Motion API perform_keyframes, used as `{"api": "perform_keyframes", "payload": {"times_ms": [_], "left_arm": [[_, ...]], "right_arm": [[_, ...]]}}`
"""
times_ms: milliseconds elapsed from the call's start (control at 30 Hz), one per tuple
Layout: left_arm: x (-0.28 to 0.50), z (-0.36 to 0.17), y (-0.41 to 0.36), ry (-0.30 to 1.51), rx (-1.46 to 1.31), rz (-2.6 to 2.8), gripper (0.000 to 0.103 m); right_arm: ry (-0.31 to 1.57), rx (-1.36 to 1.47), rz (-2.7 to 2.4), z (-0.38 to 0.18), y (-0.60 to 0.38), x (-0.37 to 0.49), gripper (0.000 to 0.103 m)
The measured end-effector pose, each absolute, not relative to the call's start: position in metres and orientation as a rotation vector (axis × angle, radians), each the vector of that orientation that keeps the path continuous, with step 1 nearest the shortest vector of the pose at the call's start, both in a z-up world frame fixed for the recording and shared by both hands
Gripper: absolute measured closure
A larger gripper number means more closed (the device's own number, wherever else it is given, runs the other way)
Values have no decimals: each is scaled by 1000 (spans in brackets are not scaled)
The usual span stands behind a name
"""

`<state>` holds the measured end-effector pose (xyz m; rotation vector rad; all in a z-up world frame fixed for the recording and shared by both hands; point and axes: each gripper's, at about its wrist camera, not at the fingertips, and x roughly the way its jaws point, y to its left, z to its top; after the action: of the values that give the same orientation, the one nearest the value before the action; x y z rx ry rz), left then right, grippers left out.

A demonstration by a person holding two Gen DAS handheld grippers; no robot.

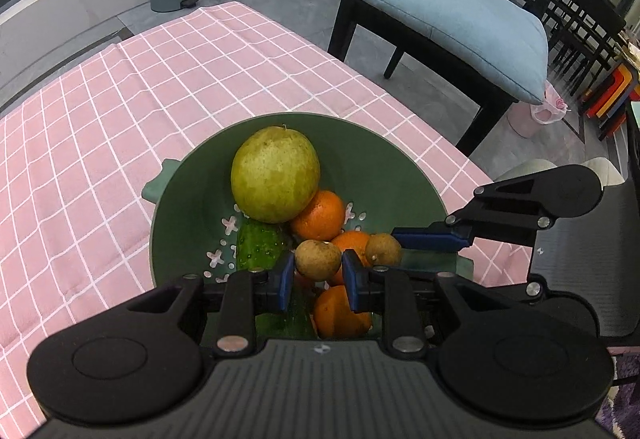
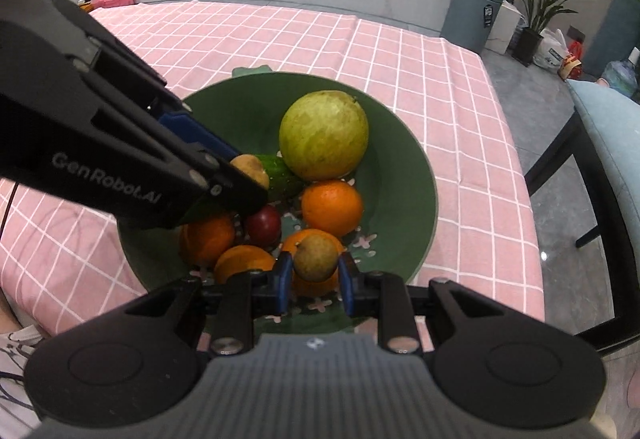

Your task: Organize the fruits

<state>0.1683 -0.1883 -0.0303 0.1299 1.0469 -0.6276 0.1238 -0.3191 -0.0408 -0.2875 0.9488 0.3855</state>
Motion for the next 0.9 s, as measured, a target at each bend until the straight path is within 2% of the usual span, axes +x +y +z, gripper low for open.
{"api": "perform_keyframes", "payload": {"times_ms": [133,267,400,600,633,700,767,900], "left_arm": [[168,-30,-191,1046,137,-621,73],[165,-29,-192,1039,140,-617,58],[161,-22,-190,1023,142,-614,55],[147,6,-176,943,133,-576,53],[143,13,-171,918,131,-561,49],[132,26,-162,860,123,-523,42],[116,38,-150,777,116,-473,35],[87,54,-128,680,112,-355,30]], "right_arm": [[941,-287,389,-39,-319,123,82],[940,-291,397,-36,-319,120,78],[936,-295,395,-32,-319,116,69],[895,-269,372,-8,-321,107,49],[879,-254,360,-1,-322,104,42],[836,-223,334,13,-323,98,35],[794,-188,304,27,-323,89,33],[713,-130,246,49,-319,64,31]]}}
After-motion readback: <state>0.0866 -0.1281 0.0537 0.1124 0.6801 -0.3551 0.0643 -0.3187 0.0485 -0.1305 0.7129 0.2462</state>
